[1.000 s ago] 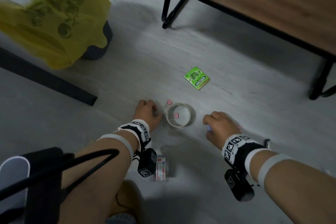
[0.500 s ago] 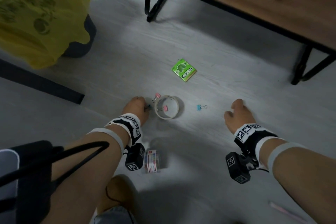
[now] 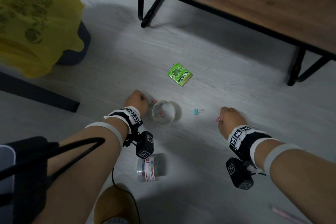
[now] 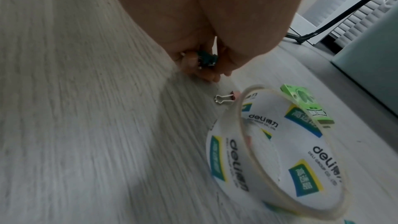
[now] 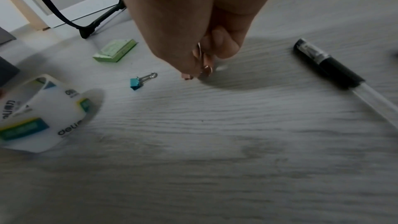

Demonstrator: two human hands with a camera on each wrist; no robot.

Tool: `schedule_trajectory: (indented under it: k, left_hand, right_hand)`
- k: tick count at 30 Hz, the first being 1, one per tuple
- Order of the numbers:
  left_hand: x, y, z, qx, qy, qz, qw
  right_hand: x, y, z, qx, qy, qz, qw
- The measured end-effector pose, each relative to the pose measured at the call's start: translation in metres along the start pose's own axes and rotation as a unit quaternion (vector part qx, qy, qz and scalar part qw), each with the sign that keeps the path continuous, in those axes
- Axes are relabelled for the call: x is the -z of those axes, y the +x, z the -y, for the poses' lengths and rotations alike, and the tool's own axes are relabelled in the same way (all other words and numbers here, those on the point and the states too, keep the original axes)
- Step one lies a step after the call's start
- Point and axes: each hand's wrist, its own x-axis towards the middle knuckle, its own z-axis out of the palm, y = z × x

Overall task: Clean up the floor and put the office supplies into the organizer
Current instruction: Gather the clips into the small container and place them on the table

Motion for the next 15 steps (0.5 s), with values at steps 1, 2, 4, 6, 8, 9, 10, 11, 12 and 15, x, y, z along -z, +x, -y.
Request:
schedule_trajectory:
  k: [1, 2, 4, 6, 8, 9, 10, 11, 12, 15]
  left_hand:
    - [0.0, 0.002, -0.002, -0.005, -0.012, 0.001, 1.0]
    - [-0.001, 0.003, -0.004, -0.016, -0.025, 0.005, 1.0]
    - [-0.003, 0.006, -0.005, -0.045, -0.034, 0.023, 0.998]
    - [-0.004, 0.007, -0.004, -0.076, -0.011, 0.033, 0.996]
    - [-0.007, 0.008, -0.001, -0.095, 0.01, 0.022, 0.995]
    - [-0.008, 0.008, 0.001, -0.098, 0.009, 0.015, 0.995]
    - [-0.008, 0.007, 0.002, -0.102, 0.005, 0.01, 0.995]
    - [-0.008, 0.007, 0.003, -0.104, 0.002, 0.005, 0.995]
    - [-0.008, 0.006, 0.003, -0.104, 0.003, 0.005, 0.995]
    - [-0.005, 0.006, -0.001, -0.103, 0.046, 0.021, 0.993]
  right_hand:
    - [0.001, -0.001, 0.003, 0.002, -0.006, 0.008, 1.0]
    - [0.001, -0.002, 0.006, 0.002, -0.004, 0.018, 1.0]
    - [0.001, -0.004, 0.011, 0.002, 0.015, 0.036, 0.999]
    - [-0.002, -0.004, 0.016, 0.016, 0.037, 0.023, 0.999]
    - [-0.004, -0.003, 0.022, 0.036, 0.059, 0.003, 0.998]
    - [-0.004, -0.001, 0.026, 0.042, 0.067, 0.0, 0.997]
    - [-0.004, 0.0, 0.031, 0.045, 0.073, 0.0, 0.996]
    - [-0.003, 0.001, 0.036, 0.046, 0.077, 0.002, 0.996]
    - [-0.002, 0.002, 0.039, 0.048, 0.082, 0.005, 0.995]
    - [-0.001, 0.005, 0.047, 0.061, 0.098, 0.008, 0.993]
